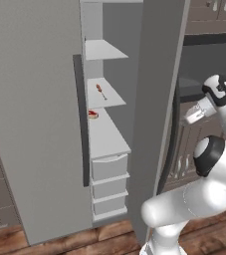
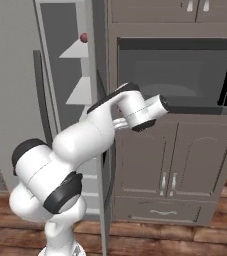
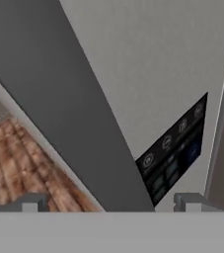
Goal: Store the kebab skewer in the freezer for long-term storage. Close the freezer door after placing the cooked food.
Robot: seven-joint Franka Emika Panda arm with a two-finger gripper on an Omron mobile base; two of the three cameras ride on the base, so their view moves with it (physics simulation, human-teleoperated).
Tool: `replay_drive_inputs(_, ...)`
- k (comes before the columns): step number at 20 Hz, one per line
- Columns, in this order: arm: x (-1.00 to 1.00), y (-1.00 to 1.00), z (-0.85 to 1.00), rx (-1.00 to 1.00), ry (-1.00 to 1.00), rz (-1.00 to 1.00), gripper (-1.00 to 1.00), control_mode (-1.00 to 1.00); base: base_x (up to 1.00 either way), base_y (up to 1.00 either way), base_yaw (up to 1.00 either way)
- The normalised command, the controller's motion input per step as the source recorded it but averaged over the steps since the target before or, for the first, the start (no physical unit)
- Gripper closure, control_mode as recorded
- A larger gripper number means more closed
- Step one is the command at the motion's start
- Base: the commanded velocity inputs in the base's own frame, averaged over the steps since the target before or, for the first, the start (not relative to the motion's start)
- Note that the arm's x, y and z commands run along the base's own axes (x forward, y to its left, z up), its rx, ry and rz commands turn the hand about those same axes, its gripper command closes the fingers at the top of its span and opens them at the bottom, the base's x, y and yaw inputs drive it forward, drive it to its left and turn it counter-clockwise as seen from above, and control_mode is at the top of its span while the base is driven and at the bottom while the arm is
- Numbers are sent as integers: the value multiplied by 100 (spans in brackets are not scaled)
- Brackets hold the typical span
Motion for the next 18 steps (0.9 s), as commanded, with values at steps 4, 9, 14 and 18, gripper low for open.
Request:
replay_drive_inputs(4, 13, 18, -7, -1, -12, 0, -100, -100, 0, 0, 0)
replay_drive_inputs(9, 0, 31, 0, 0, -1, 3, -100, -100, 0, 0, 0)
replay_drive_inputs(14, 0, 56, 0, 0, 0, 7, -100, -100, 0, 0, 0)
replay_drive_inputs(18, 0, 67, 0, -1, 0, 3, -100, -100, 0, 0, 0)
